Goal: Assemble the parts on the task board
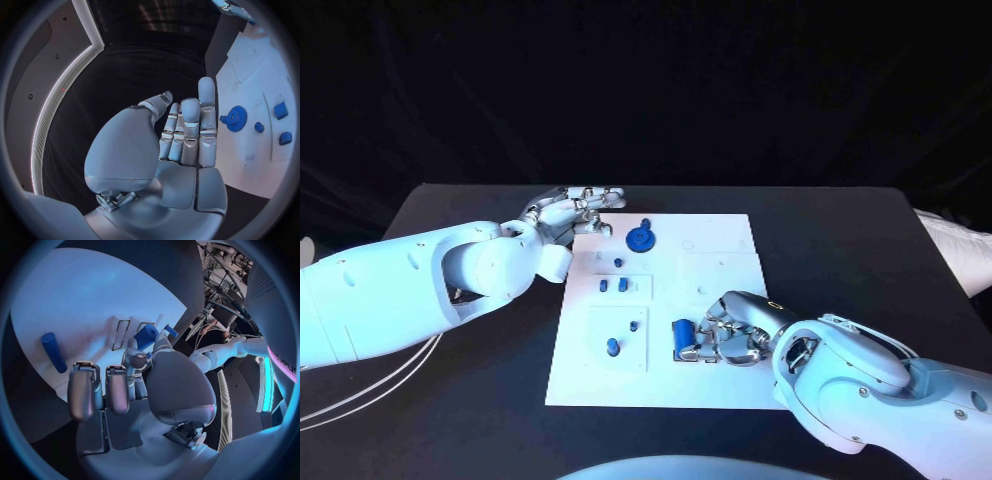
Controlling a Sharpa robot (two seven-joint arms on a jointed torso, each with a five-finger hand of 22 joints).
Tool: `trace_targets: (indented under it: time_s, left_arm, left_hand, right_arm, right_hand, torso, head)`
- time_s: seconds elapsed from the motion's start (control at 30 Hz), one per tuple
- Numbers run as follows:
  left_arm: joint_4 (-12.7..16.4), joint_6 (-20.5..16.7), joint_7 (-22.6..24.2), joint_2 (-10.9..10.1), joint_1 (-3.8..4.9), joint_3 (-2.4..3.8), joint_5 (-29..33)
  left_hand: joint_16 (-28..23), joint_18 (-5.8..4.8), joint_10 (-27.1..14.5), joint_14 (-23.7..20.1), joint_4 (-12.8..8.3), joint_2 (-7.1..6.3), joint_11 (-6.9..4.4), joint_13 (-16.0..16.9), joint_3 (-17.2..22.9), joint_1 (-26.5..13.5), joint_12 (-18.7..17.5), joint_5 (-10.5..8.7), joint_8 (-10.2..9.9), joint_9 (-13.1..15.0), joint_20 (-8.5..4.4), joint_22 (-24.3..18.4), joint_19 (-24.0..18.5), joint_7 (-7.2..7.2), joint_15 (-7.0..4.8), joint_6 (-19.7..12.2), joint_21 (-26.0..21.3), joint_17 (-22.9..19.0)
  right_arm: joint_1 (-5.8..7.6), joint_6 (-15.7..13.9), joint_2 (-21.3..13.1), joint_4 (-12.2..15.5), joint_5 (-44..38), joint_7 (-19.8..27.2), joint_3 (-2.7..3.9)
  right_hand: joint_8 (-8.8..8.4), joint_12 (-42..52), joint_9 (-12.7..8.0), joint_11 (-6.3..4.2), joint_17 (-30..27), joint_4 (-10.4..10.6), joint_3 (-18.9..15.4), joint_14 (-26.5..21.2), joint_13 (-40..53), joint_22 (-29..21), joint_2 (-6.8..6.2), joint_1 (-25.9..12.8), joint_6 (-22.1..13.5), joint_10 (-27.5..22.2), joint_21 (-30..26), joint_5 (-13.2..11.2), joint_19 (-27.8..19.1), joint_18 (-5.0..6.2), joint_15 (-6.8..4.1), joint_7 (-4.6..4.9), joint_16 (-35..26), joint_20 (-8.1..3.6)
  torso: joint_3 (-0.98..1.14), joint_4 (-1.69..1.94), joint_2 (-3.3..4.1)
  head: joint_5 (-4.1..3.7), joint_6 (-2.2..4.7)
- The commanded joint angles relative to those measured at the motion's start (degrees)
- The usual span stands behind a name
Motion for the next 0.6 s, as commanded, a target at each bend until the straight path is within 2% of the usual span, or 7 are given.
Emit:
trace_targets:
  time_s: [0.03,0.17,0.37,0.47,0.6]
  left_arm:
    - [0.1,1.6,0.0,-0.1,0.02,0.02,0.2]
    - [0.1,1.7,-0.1,-0.1,0.02,0.02,0.2]
    - [0.0,1.8,-0.2,-0.1,0.02,0.02,0.2]
    - [0.0,1.8,-0.2,-0.1,0.02,0.02,0.2]
    - [0.0,1.9,-0.3,-0.1,0.02,0.02,0.2]
  left_hand:
    - [0.2,0.49,-0.4,-0.4,-0.3,0.30,-0.08,0.0,-0.1,-0.2,0.3,0.34,0.3,0.0,0.08,-0.1,-0.5,-0.22,0.16,-0.3,-0.4,-0.1]
    - [0.2,0.49,-0.4,-0.4,-0.3,0.30,-0.08,0.0,-0.1,-0.2,0.3,0.34,0.3,0.0,0.08,-0.1,-0.5,-0.22,0.16,-0.3,-0.4,-0.1]
    - [0.2,0.49,-0.4,-0.4,-0.3,0.30,-0.08,0.0,-0.1,-0.2,0.3,0.34,0.3,0.0,0.08,-0.1,-0.5,-0.22,0.16,-0.3,-0.4,-0.1]
    - [0.2,0.49,-0.4,-0.4,-0.3,0.30,-0.08,0.0,-0.1,-0.2,0.3,0.34,0.3,0.0,0.08,-0.1,-0.5,-0.22,0.16,-0.3,-0.4,-0.1]
    - [0.2,0.49,-0.4,-0.4,-0.3,0.30,-0.08,0.0,-0.1,-0.2,0.3,0.34,0.3,0.0,0.08,-0.1,-0.5,-0.22,0.16,-0.3,-0.4,-0.1]
  right_arm:
    - [-0.06,1.6,-0.1,0.1,-1.5,0.4,-0.01]
    - [-0.06,1.5,0.1,-0.4,-2.7,0.3,-0.01]
    - [-0.06,1.0,0.5,-1.3,-3.2,0.1,-0.01]
    - [-0.06,1.3,0.5,-1.5,-3.2,0.2,-0.01]
    - [-0.06,2.0,0.4,-1.3,-2.6,0.4,-0.01]
  right_hand:
    - [0.34,0.5,0.3,0.00,1.4,-1.7,0.7,3.5,0.5,0.4,1.06,3.2,0.1,0.4,0.2,-0.5,-0.1,-0.85,-0.48,-0.14,0.1,-0.29]
    - [0.42,1.1,0.7,-0.05,1.8,-2.7,1.1,3.6,1.2,0.8,2.30,5.0,0.2,0.8,0.5,-1.6,0.1,-0.93,-0.49,-0.18,0.4,-0.31]
    - [0.48,2.1,1.1,-0.13,2.2,-1.8,0.5,3.7,2.2,1.1,3.86,4.0,0.6,1.3,0.6,-0.6,0.2,-0.98,-0.54,-0.29,0.5,-0.35]
    - [0.46,2.3,1.1,-0.16,2.2,-1.8,0.3,3.7,2.3,1.2,3.81,4.0,0.6,1.4,0.6,-0.2,0.2,-0.98,-0.56,-0.34,0.5,-0.36]
    - [0.35,1.9,1.4,-0.10,2.1,-2.1,-1.0,3.6,2.3,1.1,2.19,3.9,0.4,1.3,0.6,-0.1,0.1,-0.96,-0.54,-0.25,0.5,-0.37]
  torso:
    - [-0.03,0.08,0.01]
    - [-0.03,0.05,0.02]
    - [-0.03,0.02,0.02]
    - [-0.04,0.00,-0.03]
    - [-0.04,-0.03,-0.04]
  head:
    - [0.12,-0.23]
    - [0.17,-0.23]
    - [0.14,-0.26]
    - [0.15,-0.28]
    - [0.17,-0.25]
